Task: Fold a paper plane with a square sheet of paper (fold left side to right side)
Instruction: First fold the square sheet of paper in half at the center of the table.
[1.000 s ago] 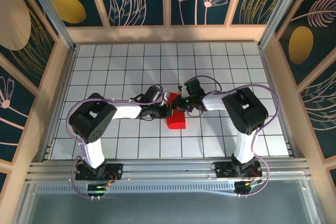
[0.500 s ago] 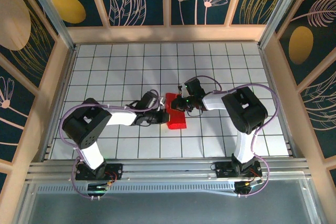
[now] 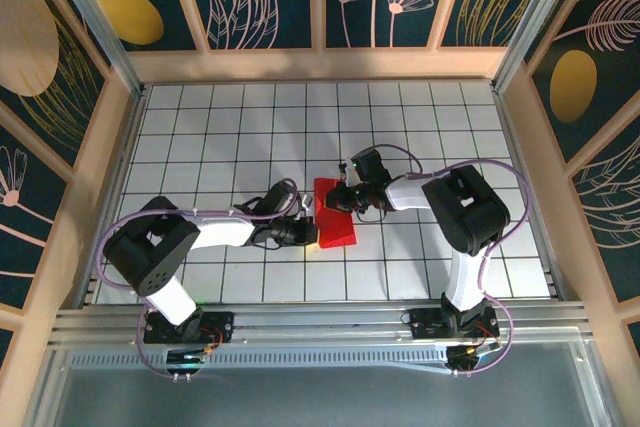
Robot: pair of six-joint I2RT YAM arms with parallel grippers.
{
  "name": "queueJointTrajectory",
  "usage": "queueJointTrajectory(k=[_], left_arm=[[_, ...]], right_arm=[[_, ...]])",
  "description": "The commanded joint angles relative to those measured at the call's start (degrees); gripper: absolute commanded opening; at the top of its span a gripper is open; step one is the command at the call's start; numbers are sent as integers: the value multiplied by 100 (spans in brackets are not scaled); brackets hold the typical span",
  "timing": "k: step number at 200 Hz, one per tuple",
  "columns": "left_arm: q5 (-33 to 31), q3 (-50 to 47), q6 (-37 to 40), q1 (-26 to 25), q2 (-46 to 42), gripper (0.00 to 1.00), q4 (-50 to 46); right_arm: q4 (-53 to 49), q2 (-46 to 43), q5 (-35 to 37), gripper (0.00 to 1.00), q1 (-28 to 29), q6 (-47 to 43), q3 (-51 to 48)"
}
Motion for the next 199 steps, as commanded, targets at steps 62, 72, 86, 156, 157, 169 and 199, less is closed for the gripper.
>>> queueJointTrajectory(k=[62, 72, 86, 156, 157, 169, 199], left_arm=[[353, 877, -24, -17, 334, 0, 96], [424, 823, -59, -17, 585, 0, 239], [468, 719, -98, -17, 701, 0, 362], [530, 131, -138, -78, 673, 1, 413], [532, 122, -138, -78, 668, 1, 413], [534, 26, -141, -109, 639, 0, 372], [433, -120, 6, -186, 434, 0, 11]], right_arm=[[-457, 183, 441, 0, -71, -162, -280], [-454, 180, 441, 0, -70, -157, -280], [-455, 183, 441, 0, -72, -152, -291], [-439, 214, 476, 0, -63, -135, -297], [-439, 214, 480, 0, -63, -135, -296], [-457, 219, 485, 0, -63, -144, -287], [-484, 224, 511, 0, -64, -153, -286]])
